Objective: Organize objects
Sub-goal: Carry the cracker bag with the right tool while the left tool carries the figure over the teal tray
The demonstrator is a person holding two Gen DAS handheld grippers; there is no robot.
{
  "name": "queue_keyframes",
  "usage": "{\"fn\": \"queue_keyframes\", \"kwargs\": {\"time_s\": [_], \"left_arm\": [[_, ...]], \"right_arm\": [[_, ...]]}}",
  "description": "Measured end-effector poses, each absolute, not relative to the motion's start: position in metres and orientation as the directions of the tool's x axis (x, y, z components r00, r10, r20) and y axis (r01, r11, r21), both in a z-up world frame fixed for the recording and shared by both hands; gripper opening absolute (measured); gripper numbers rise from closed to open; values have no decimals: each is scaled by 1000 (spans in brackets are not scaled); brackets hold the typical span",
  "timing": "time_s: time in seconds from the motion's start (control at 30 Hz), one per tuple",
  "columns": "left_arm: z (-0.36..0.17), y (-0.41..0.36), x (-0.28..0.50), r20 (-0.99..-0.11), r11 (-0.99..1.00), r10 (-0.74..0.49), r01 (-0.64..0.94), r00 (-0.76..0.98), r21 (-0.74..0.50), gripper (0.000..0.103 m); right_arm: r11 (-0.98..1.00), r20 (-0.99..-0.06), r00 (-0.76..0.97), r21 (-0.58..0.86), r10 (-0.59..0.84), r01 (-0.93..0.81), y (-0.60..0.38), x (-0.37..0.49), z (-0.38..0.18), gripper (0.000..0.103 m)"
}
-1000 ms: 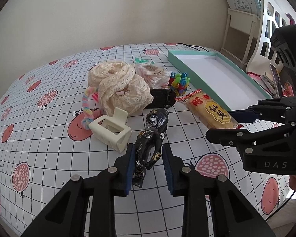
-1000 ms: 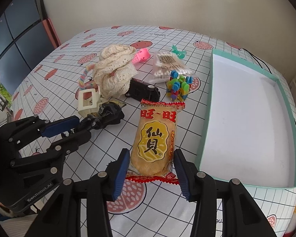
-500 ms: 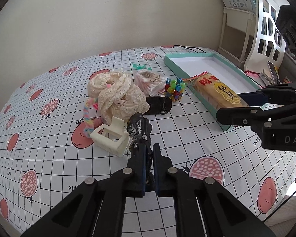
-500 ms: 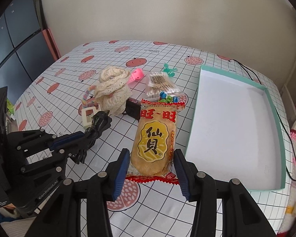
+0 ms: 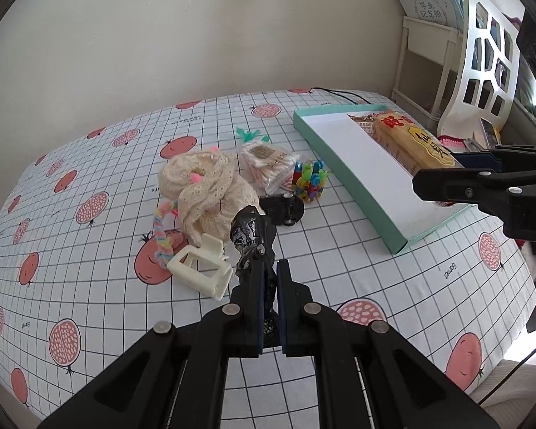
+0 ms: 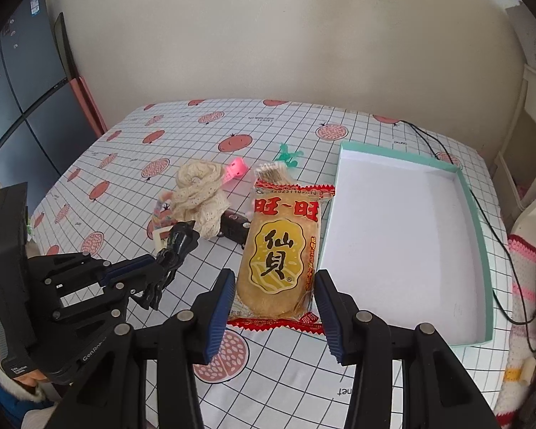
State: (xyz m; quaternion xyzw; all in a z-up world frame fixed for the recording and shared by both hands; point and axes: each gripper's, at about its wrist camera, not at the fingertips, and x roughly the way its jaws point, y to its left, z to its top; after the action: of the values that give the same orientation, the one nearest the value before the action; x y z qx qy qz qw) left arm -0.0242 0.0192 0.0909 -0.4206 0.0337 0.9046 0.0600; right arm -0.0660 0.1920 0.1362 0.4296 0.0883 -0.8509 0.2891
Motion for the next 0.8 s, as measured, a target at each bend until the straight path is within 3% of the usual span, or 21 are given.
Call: {"fn": "queue_keyframes", "kwargs": {"time_s": [0.37, 0.8], "left_arm": [[172, 53, -65, -710, -985, 122, -170, -693, -3, 6], [171, 118, -119, -769, -986, 142, -161, -624, -52, 6]], "right_arm": [[-869, -757, -552, 41, -349, 493, 208, -92, 189, 49], [-956, -806, -549, 69, -222, 284, 272, -147, 169, 49]]}}
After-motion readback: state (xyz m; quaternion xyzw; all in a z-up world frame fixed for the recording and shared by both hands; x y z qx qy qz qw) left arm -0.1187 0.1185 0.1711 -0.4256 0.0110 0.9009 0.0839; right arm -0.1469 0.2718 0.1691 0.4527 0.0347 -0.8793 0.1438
